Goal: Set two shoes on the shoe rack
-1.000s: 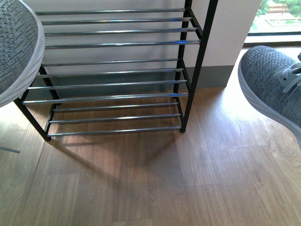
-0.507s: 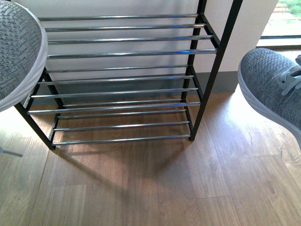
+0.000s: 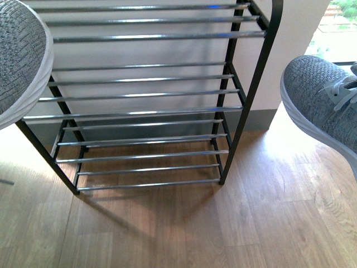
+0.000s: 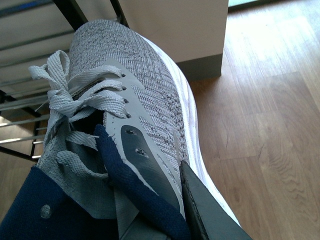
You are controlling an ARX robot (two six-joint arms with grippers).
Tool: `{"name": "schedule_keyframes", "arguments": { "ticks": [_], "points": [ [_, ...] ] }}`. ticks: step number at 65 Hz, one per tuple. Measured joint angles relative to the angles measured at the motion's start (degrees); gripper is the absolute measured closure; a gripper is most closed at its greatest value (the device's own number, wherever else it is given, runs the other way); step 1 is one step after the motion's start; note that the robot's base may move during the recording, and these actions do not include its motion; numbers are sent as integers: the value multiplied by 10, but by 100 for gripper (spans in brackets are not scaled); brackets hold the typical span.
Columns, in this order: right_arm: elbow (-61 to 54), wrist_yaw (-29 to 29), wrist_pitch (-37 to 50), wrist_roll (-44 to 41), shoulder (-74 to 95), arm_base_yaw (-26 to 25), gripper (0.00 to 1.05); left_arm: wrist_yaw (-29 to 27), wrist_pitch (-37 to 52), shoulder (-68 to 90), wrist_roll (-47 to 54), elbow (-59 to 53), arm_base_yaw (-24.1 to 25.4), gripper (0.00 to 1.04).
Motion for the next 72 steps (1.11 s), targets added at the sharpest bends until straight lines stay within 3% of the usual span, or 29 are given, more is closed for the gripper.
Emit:
{"name": "schedule_keyframes", "arguments": {
  "ticks": [59, 65, 68, 72],
  "points": [
    [0, -4, 2, 0, 0, 0, 103, -1, 0, 0, 0, 0, 0, 103],
    [-15, -98, 139, -5, 42, -1, 103, -1, 0, 0, 0, 0, 0, 103],
    [3, -110, 185, 6, 70, 22, 103, -1, 0, 0, 0, 0, 0, 103],
    [43, -95, 177, 30, 100, 62, 103, 0, 0, 0, 0, 0, 0, 103]
  ]
}}
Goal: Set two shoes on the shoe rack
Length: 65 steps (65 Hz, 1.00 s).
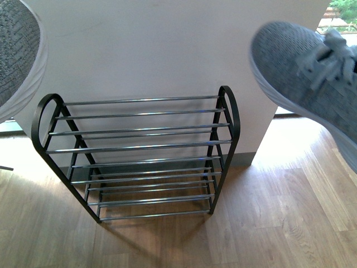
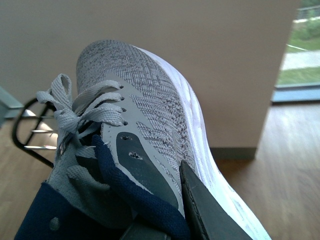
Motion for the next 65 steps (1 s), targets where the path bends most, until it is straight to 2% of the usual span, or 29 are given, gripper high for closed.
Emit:
{"name": "schedule_keyframes", "arguments": {
  "ticks": [13, 29, 49, 65],
  "points": [
    [129, 90, -41, 87, 132, 103, 103, -1, 0, 0, 0, 0, 0, 103],
    [303, 213, -98, 163, 340, 160, 103, 0, 0, 0, 0, 0, 0, 103],
    [533, 276, -207, 218, 552, 189, 103, 0, 0, 0, 0, 0, 0, 103],
    [722, 318, -254, 249, 705, 165, 103, 0, 0, 0, 0, 0, 0, 103]
  ]
}}
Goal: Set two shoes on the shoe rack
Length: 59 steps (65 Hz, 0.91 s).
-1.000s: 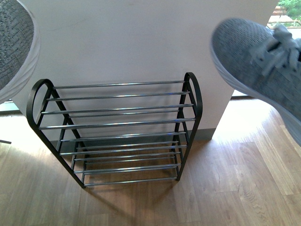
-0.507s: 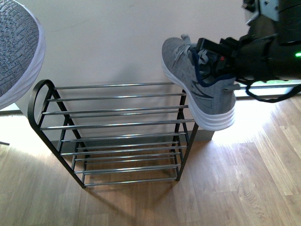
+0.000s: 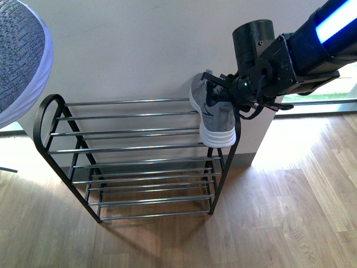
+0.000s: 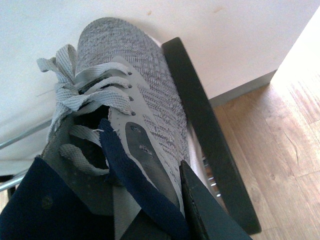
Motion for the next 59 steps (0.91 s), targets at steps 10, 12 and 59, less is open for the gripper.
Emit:
{"name": "schedule_keyframes", "arguments": {
  "ticks": [10, 12, 59],
  "points": [
    [24, -12, -5, -9, 29, -8, 94, 0, 0, 0, 0, 0, 0, 103],
    [24, -14, -3, -12, 29, -8, 91, 0, 0, 0, 0, 0, 0, 103],
    [-498, -261, 198, -154, -466, -93, 9, 0, 0, 0, 0, 0, 0, 103]
  ]
}}
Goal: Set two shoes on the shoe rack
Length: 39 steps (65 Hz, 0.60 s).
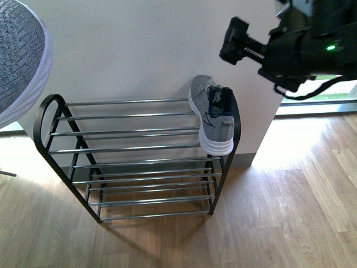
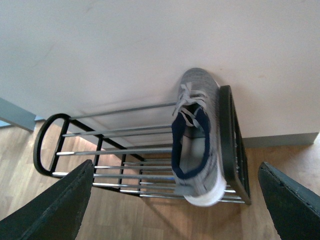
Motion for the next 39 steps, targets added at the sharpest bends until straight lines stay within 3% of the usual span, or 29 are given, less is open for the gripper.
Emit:
{"name": "schedule_keyframes", "arguments": {
  "ticks": [12, 28, 34, 39],
  "points": [
    [-154, -74, -15, -46, -183, -97, 9, 0, 0, 0, 0, 0, 0, 103],
    [-225, -78, 6, -60, -278, -132, 9, 0, 0, 0, 0, 0, 0, 103],
    [-278, 10, 189, -117, -238, -116, 23, 0, 0, 0, 0, 0, 0, 103],
    [-323, 38, 285, -146, -235, -103, 35, 0, 0, 0, 0, 0, 0, 103]
  ]
}}
